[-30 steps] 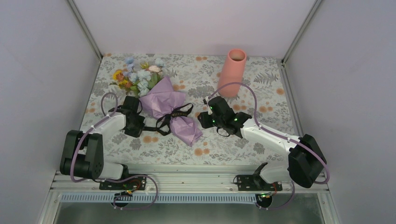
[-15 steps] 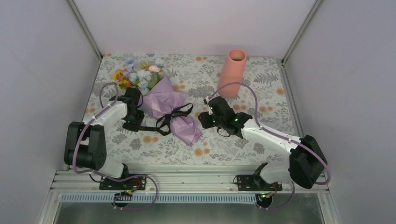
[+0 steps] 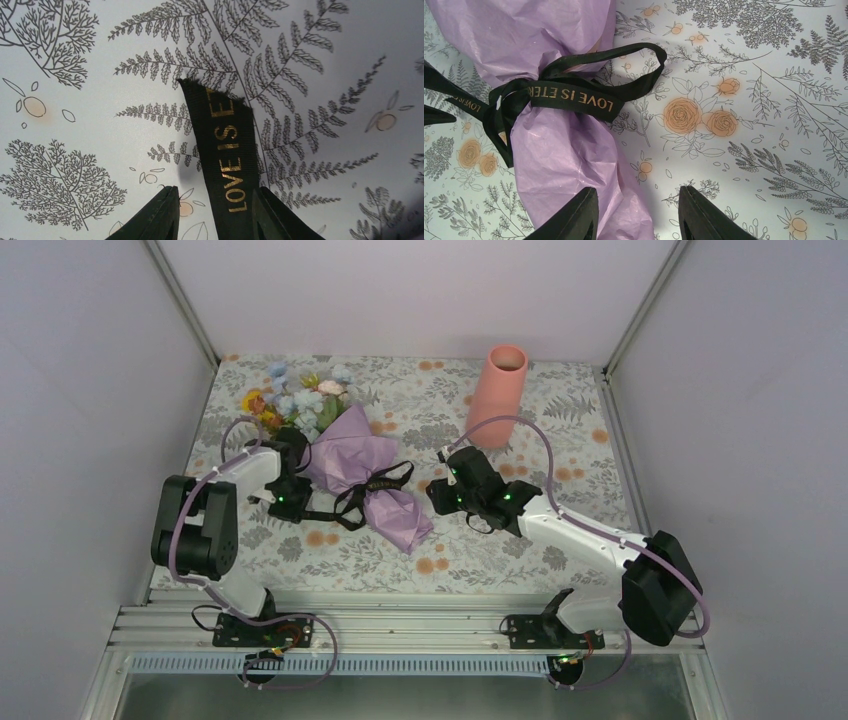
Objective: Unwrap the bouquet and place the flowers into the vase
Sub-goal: Untie the ribbon from the wrapping paper.
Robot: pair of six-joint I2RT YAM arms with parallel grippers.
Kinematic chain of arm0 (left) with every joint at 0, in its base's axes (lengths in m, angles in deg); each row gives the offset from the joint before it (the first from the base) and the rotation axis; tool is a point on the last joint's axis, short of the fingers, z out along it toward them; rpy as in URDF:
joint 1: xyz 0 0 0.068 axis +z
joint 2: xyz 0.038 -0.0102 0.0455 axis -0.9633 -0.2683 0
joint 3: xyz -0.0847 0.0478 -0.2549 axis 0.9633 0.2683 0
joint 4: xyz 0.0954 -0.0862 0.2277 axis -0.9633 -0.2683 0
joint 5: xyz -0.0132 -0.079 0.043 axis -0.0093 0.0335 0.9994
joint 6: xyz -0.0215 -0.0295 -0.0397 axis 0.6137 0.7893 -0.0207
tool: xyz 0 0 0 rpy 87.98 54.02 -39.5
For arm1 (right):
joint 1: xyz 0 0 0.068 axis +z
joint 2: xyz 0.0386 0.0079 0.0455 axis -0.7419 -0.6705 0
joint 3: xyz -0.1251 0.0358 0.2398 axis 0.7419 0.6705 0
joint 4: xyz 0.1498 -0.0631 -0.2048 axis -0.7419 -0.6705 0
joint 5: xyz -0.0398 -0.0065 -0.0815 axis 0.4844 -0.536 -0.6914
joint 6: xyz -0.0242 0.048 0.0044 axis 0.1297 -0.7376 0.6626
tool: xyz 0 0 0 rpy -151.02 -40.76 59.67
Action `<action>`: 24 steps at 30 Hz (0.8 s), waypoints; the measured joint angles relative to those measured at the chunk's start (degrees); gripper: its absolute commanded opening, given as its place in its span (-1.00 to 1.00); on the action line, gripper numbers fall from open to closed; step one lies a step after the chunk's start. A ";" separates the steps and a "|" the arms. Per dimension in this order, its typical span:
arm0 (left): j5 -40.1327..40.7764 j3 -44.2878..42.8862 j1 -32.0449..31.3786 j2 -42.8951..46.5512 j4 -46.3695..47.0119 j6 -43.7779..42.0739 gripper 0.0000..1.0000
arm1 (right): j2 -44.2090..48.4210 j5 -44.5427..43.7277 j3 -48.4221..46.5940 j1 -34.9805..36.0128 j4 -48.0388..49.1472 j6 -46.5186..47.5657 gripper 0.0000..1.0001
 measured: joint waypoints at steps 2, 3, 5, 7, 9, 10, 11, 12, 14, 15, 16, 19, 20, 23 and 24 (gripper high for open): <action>-0.20 0.00 0.00 -0.72 0.00 0.15 -0.24 | 0.00 -0.22 0.00 0.00 0.00 0.00 -0.15; -0.20 0.00 0.00 -1.11 0.00 0.20 -0.24 | 0.00 -0.37 0.00 0.00 0.00 0.00 -0.16; -0.22 0.00 0.00 -1.97 0.04 0.33 -0.24 | -0.02 -0.63 0.00 0.00 0.00 0.00 -0.16; -0.24 -0.11 0.00 -2.54 0.22 0.44 -0.24 | -0.02 -0.81 0.00 0.00 0.00 0.00 -0.16; -0.28 -0.11 0.00 -2.62 0.44 0.52 -0.24 | -0.09 -0.87 0.00 0.00 0.00 0.00 -0.16; -0.31 -0.11 0.00 -2.62 0.46 0.55 -0.24 | -0.13 -0.90 0.00 0.00 -0.02 0.00 -0.16; -0.33 -0.11 0.02 -2.64 0.52 0.55 -0.24 | -0.17 -0.92 0.00 0.00 -0.04 0.00 -0.16; -0.37 -0.11 0.02 -2.69 0.63 0.55 -0.25 | -0.20 -0.96 0.00 0.00 -0.07 0.00 -0.16; -0.44 -0.09 0.02 -2.78 0.79 0.55 -0.34 | -0.20 -0.98 0.00 0.00 -0.07 0.00 -0.15; -0.59 -0.09 0.02 -2.80 0.94 0.52 -0.46 | -0.20 -0.98 0.00 0.00 -0.09 0.00 -0.16; -0.68 -0.04 0.02 -2.82 1.25 0.55 -0.59 | -0.20 -0.98 0.00 0.00 -0.09 -0.02 -0.16; -0.83 0.02 0.02 -2.84 2.75 0.72 -0.88 | -0.20 -0.98 0.00 0.00 -0.11 -0.02 -0.16; -0.83 0.07 0.02 -2.84 3.30 0.76 -0.94 | -0.20 -0.98 0.00 0.00 -0.11 -0.02 -0.16; -0.79 0.59 0.02 -2.32 3.58 0.85 -0.95 | -0.20 -0.98 0.00 0.00 -0.15 -0.04 -0.16; -0.76 0.76 0.02 -2.08 3.67 0.92 -0.95 | -0.20 -0.98 0.00 0.00 -0.15 -0.07 -0.16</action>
